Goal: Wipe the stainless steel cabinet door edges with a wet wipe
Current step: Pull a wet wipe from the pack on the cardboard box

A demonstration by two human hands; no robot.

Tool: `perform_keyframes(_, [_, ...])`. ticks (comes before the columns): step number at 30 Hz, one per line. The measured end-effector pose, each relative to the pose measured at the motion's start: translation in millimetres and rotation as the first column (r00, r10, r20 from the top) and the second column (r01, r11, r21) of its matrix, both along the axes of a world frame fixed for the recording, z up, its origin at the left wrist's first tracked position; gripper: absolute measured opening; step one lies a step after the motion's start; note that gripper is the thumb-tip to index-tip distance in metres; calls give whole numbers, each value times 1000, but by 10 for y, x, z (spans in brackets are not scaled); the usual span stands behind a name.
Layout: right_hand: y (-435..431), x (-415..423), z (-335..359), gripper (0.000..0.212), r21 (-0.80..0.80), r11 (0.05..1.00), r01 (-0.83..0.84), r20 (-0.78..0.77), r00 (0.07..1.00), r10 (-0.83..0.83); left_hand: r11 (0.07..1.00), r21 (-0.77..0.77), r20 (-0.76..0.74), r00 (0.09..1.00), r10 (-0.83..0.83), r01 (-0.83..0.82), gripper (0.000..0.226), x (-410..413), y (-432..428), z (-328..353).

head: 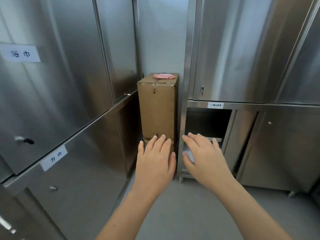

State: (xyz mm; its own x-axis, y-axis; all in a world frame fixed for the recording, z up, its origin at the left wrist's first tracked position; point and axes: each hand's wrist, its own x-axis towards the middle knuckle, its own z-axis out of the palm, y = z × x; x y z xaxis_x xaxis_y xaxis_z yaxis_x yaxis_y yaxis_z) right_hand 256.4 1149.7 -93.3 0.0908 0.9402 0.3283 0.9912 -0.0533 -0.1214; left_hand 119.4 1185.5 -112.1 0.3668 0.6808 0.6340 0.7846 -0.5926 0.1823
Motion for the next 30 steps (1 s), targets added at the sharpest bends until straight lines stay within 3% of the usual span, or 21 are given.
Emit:
perform_keyframes(3, [660,-115,139,50,22,1000,-8,-18,1000,9,995,-95,23,1000,-12,14,39,-124,674,118])
perform_keyframes(7, [1433,-188,269,50,67,998,2,-30,1000,0,999,-38,25,999,-27,28,38,-213,1510,270])
perform_keyframes(11, [1967,-112,139,50,-14,1000,22,-18,1000,-22,999,-10,16,999,-46,46,35,-106,2105,230])
perform_keyframes(15, [2510,113,107,50,-11,999,43,-36,998,-43,996,-30,7,996,-89,89,35,104,2617,125])
perform_keyframes(30, [4952,1359,173,51,53,996,-70,-47,996,72,1000,-8,-23,1000,-4,3,37,1341,4887,260])
